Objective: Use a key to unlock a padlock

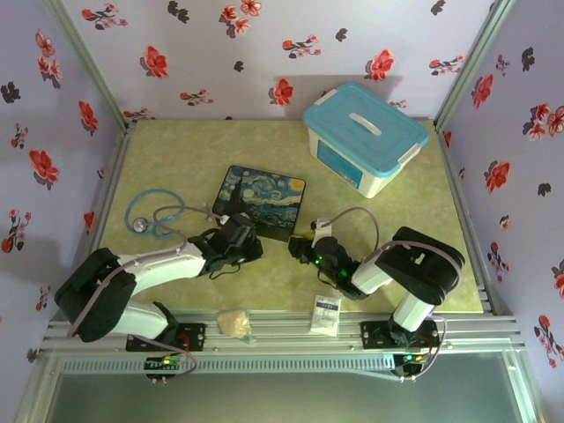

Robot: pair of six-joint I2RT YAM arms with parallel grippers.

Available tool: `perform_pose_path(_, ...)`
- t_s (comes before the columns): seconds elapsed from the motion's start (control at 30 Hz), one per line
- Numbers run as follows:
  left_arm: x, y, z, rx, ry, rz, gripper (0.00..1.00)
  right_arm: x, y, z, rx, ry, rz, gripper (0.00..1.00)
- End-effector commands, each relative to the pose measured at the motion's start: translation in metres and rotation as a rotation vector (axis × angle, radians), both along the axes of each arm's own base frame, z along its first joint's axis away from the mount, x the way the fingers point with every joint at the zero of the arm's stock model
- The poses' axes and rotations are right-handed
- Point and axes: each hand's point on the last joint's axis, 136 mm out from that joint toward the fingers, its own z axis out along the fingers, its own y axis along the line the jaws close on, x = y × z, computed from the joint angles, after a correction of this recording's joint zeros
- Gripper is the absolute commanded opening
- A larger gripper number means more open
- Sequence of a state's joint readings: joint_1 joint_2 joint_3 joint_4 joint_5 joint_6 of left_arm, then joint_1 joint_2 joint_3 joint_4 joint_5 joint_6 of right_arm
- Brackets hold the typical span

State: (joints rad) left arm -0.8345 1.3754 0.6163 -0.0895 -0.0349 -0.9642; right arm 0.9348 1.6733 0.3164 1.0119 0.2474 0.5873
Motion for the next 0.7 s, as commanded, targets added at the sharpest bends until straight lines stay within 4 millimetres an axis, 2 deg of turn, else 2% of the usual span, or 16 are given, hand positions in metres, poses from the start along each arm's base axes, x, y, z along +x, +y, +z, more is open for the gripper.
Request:
perform_pose_path(0.0, -0.005, 0.023, -0.011, 0.171, 0.017, -0.038, 0.00, 0.000, 0.007, 0.005, -0.086, -0.055, 0.007, 0.48)
perform_pose_path(0.27, -0.003, 0.040, -0.023, 0.321, 0.035, -0.048, 0.03, 0.005, 0.011, 0.002, -0.133, -0.045, -0.022, 0.48)
perform_pose_path(0.5, 0.002, 0.043, -0.019, 0.392, 0.018, -0.057, 0.07, 0.010, 0.007, 0.004, -0.155, -0.046, -0.058, 0.48)
perform_pose_path(0.67, 0.002, 0.047, -0.017, 0.446, 0.007, -0.062, 0.12, 0.009, 0.016, 0.007, -0.139, -0.040, -0.035, 0.48)
